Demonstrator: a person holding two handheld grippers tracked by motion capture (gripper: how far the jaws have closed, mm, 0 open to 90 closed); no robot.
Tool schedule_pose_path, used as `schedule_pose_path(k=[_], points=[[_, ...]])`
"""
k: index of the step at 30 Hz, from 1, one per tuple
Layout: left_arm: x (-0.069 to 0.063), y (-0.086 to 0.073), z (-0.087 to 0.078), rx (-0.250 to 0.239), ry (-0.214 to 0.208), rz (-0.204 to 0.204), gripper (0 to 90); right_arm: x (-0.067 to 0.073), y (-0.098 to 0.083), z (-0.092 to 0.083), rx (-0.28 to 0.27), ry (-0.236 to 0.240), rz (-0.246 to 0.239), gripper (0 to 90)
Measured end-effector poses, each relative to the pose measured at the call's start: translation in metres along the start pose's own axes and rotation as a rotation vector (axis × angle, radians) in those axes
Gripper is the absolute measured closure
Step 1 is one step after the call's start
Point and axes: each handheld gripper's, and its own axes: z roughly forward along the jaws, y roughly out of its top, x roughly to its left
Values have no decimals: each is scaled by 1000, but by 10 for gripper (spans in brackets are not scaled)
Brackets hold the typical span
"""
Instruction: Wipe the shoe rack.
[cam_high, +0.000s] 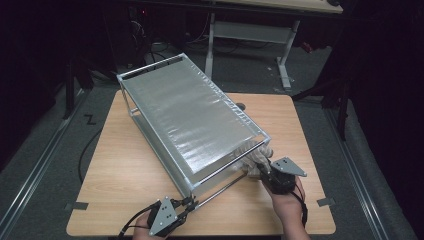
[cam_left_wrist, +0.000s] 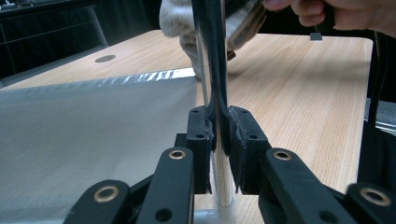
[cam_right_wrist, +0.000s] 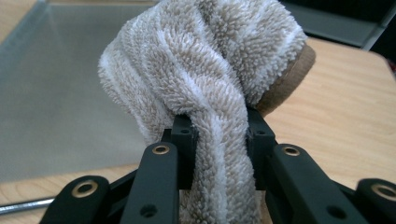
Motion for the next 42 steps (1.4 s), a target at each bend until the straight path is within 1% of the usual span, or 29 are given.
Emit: schedule_pose_path(k=[2,9,12,14,16,23,28,31,35,37,42], points=[[0,0,0,1,0,2,789,1,-4,5,24,4,-7,715],[0,0,0,1,-4,3,789,1,-19,21,108,16,-5,717],[1,0,1,1,-5,3,790,-1,-25,27,147,24,-6,717],[1,0,1,1,-6,3,790,-3,-29,31,173,33,11,718],[1,0,1,0,-5,2,790,-5,-31,34,184,40,16,720],[1,0,1,-1,-7,0,790,-5,-32,34,182,43,20,720],[1,0,1,-2,-11,0,790,-4,-30,30,166,38,22,719],[1,0,1,-1,-12,-2,790,-3,-27,26,146,32,18,719],[2,0,1,-1,-15,-3,790,-2,-21,19,105,18,15,719],[2,0,1,-2,-17,-2,790,-2,-17,15,79,12,19,718],[2,0,1,-1,-18,-1,790,0,-7,4,14,-11,8,717]])
